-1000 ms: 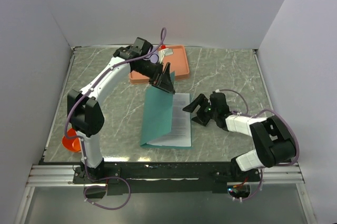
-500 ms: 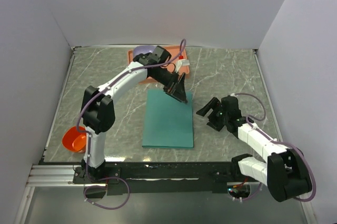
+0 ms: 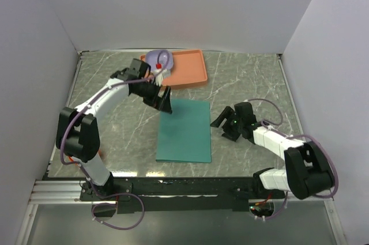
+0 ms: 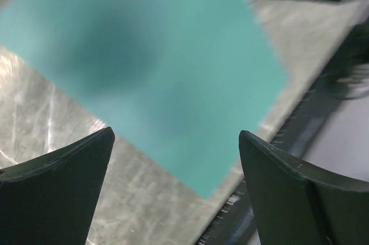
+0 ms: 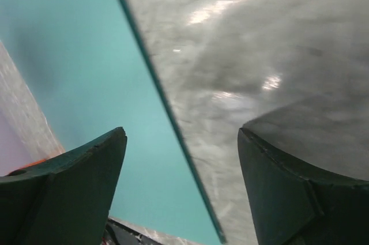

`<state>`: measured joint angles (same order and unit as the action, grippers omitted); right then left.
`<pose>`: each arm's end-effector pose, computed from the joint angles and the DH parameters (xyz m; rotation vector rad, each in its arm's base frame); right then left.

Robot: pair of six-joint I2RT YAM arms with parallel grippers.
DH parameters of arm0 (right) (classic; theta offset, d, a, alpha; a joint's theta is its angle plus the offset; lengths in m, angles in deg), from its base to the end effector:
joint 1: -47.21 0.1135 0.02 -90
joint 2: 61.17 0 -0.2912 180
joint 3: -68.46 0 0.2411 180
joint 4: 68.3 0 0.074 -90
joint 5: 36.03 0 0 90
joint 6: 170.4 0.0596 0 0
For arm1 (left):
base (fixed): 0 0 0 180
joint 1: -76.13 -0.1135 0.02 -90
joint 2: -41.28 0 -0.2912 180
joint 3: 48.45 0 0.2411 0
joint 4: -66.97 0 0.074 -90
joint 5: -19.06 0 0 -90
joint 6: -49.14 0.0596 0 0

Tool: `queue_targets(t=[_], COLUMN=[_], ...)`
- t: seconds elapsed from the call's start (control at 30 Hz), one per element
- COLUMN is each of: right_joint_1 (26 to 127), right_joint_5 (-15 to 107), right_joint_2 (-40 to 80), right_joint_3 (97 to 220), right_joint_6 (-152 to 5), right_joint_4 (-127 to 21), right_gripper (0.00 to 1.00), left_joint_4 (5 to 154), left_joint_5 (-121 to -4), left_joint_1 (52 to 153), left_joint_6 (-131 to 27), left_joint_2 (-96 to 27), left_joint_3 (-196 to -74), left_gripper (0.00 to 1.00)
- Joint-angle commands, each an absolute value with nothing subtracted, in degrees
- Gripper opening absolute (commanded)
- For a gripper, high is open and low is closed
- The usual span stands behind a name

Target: Put the files into the folder

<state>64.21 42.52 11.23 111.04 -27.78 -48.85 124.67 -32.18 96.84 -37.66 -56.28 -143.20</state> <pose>0.2141 0.0778 0.1708 0.6937 2.4714 0.7547 0.3221 -0.1617 0.2855 0.7640 2.4612 -0.9949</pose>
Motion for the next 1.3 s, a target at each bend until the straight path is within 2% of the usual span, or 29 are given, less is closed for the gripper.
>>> queue_targets(t=[0.0, 0.27, 0.63, 0.97, 1.27], right_joint_1=[67.6, 71.6, 76.7, 80.5, 80.7], right_joint_5=[43.5, 45.4, 45.4, 46.1, 46.8], right_joint_2=[15.8, 21.8, 29.6, 31.6, 31.1], right_joint_3=[115.5, 118.5, 123.0, 123.9, 126.5], right_joint_6=[-28.9, -28.6, -26.8, -25.3, -27.7], right_joint_4=[-52.2, -52.7, -53.6, -53.6, -51.1], right_gripper=[0.81, 0.74, 0.73, 0.72, 0.75], left_joint_4=[113.7, 111.3, 110.8, 110.9, 113.5], left_joint_5=[-43.7, -39.7, -36.9, -37.7, -38.5], left_joint_1=[99.1, 99.2, 99.2, 99.2, 99.2], left_joint_6=[-34.3, -32.9, -31.6, -32.0, -31.8], left_joint_2=[-53.8, -57.1, -61.0, -56.3, -52.5], left_joint_3=[-133.7, -129.0, -126.4, -122.0, -120.6], left_gripper=[0.96, 0.96, 0.96, 0.96, 0.96])
